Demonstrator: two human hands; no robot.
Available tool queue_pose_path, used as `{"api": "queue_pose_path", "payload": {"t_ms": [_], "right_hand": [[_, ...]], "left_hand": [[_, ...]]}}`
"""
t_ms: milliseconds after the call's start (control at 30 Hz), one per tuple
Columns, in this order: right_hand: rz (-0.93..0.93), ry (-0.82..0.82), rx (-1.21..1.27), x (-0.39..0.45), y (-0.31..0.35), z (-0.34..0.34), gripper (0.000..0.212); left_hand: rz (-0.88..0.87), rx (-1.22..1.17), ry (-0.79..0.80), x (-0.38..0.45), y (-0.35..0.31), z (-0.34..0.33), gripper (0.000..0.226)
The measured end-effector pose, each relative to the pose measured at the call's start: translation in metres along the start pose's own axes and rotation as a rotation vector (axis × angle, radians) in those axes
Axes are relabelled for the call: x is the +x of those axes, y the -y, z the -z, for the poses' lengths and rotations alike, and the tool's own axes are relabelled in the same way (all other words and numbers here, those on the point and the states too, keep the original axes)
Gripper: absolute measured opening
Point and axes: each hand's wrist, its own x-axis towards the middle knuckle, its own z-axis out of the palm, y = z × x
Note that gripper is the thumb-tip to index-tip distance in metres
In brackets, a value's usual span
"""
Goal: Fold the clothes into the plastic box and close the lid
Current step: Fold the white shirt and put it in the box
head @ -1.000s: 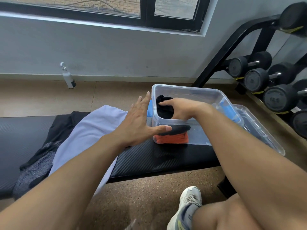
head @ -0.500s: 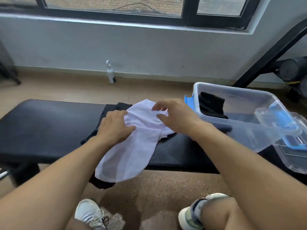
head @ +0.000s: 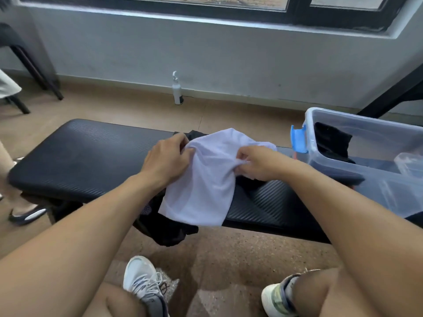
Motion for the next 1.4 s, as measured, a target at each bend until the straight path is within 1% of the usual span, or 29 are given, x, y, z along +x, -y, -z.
{"api": "queue_pose_path", "payload": {"t_ms": [67,100,133,167,200,233,300,333,367,400,467,500,533,567,633,700,767,833,900,933,1000,1067,1100,1133,1233,1300,1333,1367,1400], "right_hand": [[0.072,-0.154,0.337,-0.007,0.006,0.008,0.016],[0.094,-0.247,0.499,-0.010,0.010,0.013,0.015],[0.100,-0.323,0.624,-0.012,0.014,0.018,0.016],[0.089,-0.368,0.714,-0.014,0.018,0.021,0.017],[0.066,-0.376,0.784,-0.017,0.022,0.023,0.018],[0.035,-0.342,0.857,-0.019,0.026,0.023,0.018],[-0.010,-0.174,1.064,-0.024,0.032,0.022,0.017],[-0.015,-0.079,1.151,-0.027,0.035,0.022,0.020],[-0.002,0.003,1.198,-0.030,0.037,0.024,0.025],[0.026,0.073,1.219,-0.032,0.039,0.026,0.027],[0.113,0.165,1.204,-0.035,0.038,0.030,0.033],[0.155,0.166,1.144,-0.036,0.036,0.031,0.042],[0.179,0.137,1.047,-0.037,0.034,0.031,0.051],[0.177,0.087,0.939,-0.035,0.032,0.029,0.056],[0.104,-0.052,0.798,-0.033,0.031,0.024,0.055],[0.020,-0.168,0.746,-0.029,0.030,0.020,0.047],[-0.026,-0.236,0.723,-0.027,0.027,0.019,0.037],[-0.040,-0.292,0.683,-0.027,0.025,0.021,0.023],[-0.043,-0.329,0.698,-0.027,0.023,0.023,0.007],[-0.044,-0.337,0.742,-0.027,0.023,0.024,0.005],[-0.044,-0.337,0.832,-0.028,0.024,0.025,0.014],[-0.025,-0.340,0.860,-0.028,0.026,0.024,0.018],[-0.007,-0.340,0.863,-0.029,0.028,0.023,0.020],[0.012,-0.334,0.868,-0.029,0.029,0.022,0.021],[0.082,-0.285,0.873,-0.031,0.033,0.021,0.022],[0.140,-0.235,0.892,-0.032,0.035,0.020,0.021],[0.168,-0.213,0.899,-0.032,0.037,0.019,0.020],[0.193,-0.192,0.910,-0.033,0.039,0.018,0.019],[0.216,-0.171,0.932,-0.034,0.041,0.019,0.017]], "left_hand": [[-0.028,-0.124,-0.102,0.001,-0.003,0.007,0.016],[-0.065,-0.193,-0.143,0.000,-0.006,0.011,0.021],[-0.111,-0.245,-0.155,-0.002,-0.008,0.016,0.027],[-0.166,-0.277,-0.131,-0.006,-0.012,0.020,0.031],[-0.217,-0.277,-0.076,-0.012,-0.017,0.023,0.036],[-0.258,-0.252,-0.011,-0.019,-0.022,0.024,0.044],[-0.296,-0.172,0.099,-0.033,-0.032,0.018,0.063],[-0.294,-0.157,0.132,-0.039,-0.036,0.014,0.068],[-0.284,-0.189,0.138,-0.042,-0.039,0.009,0.066],[-0.268,-0.238,0.122,-0.042,-0.039,0.004,0.059],[-0.224,-0.321,0.062,-0.036,-0.037,0.002,0.033],[-0.199,-0.354,0.034,-0.032,-0.035,0.003,0.017],[-0.180,-0.396,0.018,-0.027,-0.032,0.005,0.009],[-0.155,-0.433,0.013,-0.024,-0.030,0.008,0.015],[-0.097,-0.459,0.025,-0.018,-0.025,0.014,0.023],[-0.023,-0.545,0.052,-0.012,-0.017,0.022,0.026],[0.051,-0.608,0.051,-0.006,-0.007,0.029,0.029],[0.114,-0.544,-0.014,-0.001,0.001,0.034,0.040],[0.178,-0.465,-0.061,0.003,0.010,0.039,0.040],[0.204,-0.435,-0.077,0.005,0.015,0.041,0.038],[0.218,-0.317,-0.102,0.008,0.023,0.044,0.032],[0.173,-0.150,-0.111,0.007,0.028,0.043,0.017],[0.131,-0.111,-0.098,0.005,0.026,0.042,0.023],[0.051,-0.133,-0.088,0.003,0.023,0.041,0.033],[-0.219,-0.263,-0.030,-0.007,0.006,0.038,0.047],[-0.313,-0.303,0.048,-0.016,-0.007,0.033,0.059],[-0.335,-0.309,0.091,-0.019,-0.012,0.029,0.059],[-0.355,-0.311,0.122,-0.021,-0.015,0.025,0.052],[-0.378,-0.300,0.126,-0.022,-0.018,0.021,0.038]]}}
